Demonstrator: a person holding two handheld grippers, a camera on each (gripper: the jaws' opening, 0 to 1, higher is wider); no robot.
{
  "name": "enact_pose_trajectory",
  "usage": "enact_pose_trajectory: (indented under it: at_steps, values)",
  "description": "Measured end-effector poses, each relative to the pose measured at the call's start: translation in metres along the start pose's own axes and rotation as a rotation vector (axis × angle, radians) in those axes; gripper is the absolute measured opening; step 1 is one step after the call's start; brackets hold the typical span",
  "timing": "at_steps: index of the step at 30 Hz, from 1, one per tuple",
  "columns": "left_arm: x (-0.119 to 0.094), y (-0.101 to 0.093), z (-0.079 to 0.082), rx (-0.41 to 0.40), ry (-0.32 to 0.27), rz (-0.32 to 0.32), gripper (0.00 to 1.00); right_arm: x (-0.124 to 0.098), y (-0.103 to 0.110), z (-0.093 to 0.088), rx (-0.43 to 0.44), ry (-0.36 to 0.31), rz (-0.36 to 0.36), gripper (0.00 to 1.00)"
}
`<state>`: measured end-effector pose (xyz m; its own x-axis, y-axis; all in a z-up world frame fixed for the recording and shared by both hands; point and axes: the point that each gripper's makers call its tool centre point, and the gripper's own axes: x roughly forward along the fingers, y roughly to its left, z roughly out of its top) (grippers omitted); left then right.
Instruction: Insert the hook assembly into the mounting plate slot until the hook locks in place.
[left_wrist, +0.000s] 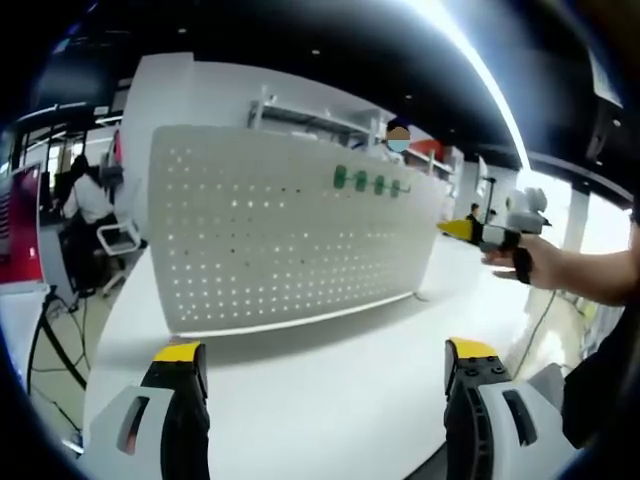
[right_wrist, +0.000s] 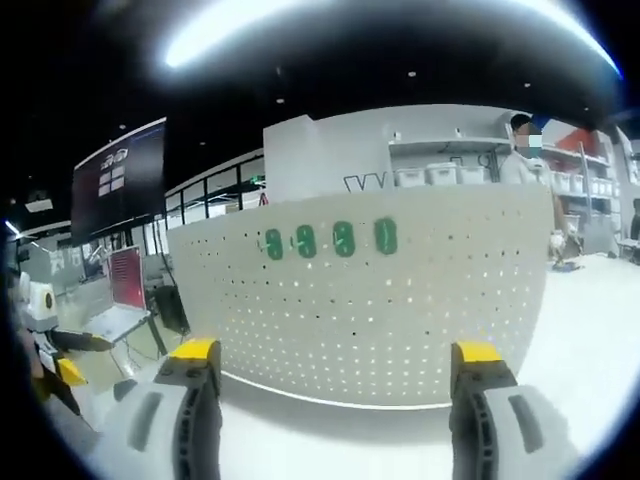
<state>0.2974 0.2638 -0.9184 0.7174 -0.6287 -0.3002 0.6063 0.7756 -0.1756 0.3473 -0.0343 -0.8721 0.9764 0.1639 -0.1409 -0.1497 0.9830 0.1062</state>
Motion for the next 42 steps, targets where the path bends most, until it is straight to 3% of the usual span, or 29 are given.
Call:
enact_pose_trajectory:
  at_steps: [24, 42]
  values:
    - [-0.001, -0.001, -0.005, 0.003, 0.021, -0.002, 1.0, -0.034, 0.025, -0.046, -0.003, 0.092, 0.019, 1.0]
    - [-0.005, -0.002, -0.009, -0.01, 0.023, 0.001, 1.0, -0.055, 0.043, -0.089, 0.048, 0.187, 0.031, 1.0]
